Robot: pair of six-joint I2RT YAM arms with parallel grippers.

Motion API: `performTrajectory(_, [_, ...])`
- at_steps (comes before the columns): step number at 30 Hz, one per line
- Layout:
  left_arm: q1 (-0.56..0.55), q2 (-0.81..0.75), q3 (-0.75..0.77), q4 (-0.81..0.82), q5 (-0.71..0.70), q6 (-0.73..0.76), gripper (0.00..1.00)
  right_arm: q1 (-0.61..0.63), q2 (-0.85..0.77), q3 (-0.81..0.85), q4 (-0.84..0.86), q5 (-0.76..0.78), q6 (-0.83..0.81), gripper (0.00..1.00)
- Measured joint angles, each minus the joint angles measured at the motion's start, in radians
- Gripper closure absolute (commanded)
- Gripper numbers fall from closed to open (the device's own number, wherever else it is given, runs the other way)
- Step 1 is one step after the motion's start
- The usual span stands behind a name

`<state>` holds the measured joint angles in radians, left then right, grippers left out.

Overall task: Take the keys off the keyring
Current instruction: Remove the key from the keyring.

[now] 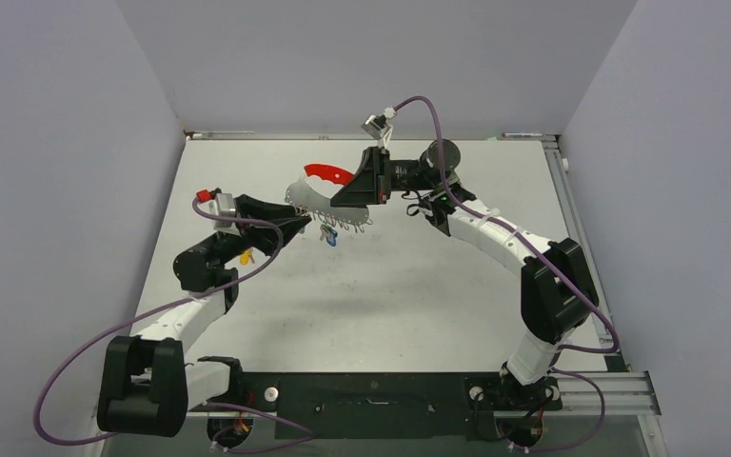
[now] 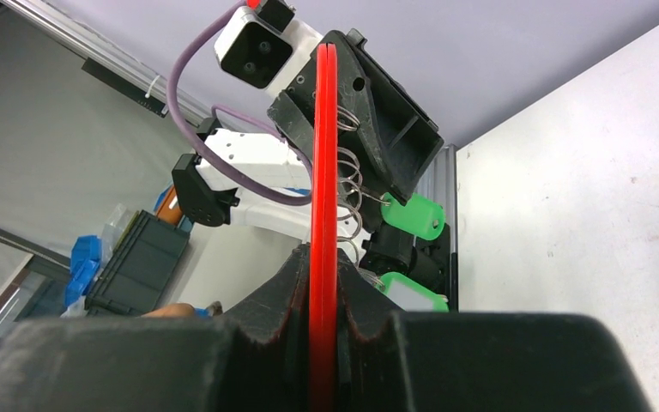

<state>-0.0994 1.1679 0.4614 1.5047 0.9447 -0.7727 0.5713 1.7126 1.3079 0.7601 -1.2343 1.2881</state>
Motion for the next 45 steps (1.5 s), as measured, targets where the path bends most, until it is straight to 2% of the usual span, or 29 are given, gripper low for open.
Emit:
performTrajectory(3, [0.0,0.002,0.0,-0.005,0.001,-0.001,0.99,0.0,0.0,0.0,0.002,0.0,0.003,0.95])
performTrajectory(12, [0.014,-0.008,0.006,-0.041,0.032,-0.075,1.0,-0.043,0.0,-0.008,-0.018,0.003,-0.028,0.94])
performTrajectory(20, [0.016,-0.012,0.015,-0.282,0.12,-0.168,1.0,-0.095,0.0,-0.117,-0.066,0.076,-0.128,0.72])
performTrajectory(24, [0.009,-0.011,0.028,-0.5,0.164,-0.166,1.0,-0.095,0.001,-0.213,-0.058,0.091,-0.158,0.49])
performTrajectory(26, [-0.005,-0.005,0.081,-0.727,0.172,-0.086,1.0,-0.098,0.01,-0.238,-0.051,0.09,-0.177,0.45])
performTrajectory(29, [-0.049,0.009,0.213,-1.149,0.138,0.123,1.0,-0.105,0.032,-0.262,-0.052,0.085,-0.233,0.35])
performTrajectory(31, [-0.089,0.016,0.28,-1.366,0.123,0.229,1.0,-0.117,0.037,-0.274,-0.09,0.085,-0.3,0.32])
performTrajectory(33, [-0.117,0.02,0.302,-1.522,0.122,0.29,1.0,-0.133,0.036,-0.273,-0.174,0.088,-0.414,0.23])
performTrajectory(37, [-0.122,0.08,0.301,-1.698,0.121,0.29,1.0,-0.158,0.034,-0.243,-0.468,0.146,-0.763,0.19])
performTrajectory(42, [-0.12,0.154,0.244,-1.702,0.126,0.184,1.0,-0.187,0.03,-0.243,-0.655,0.183,-1.032,0.29])
performTrajectory(45, [-0.107,0.174,0.182,-1.614,0.138,0.075,1.0,-0.192,0.029,-0.241,-0.72,0.174,-1.15,0.29])
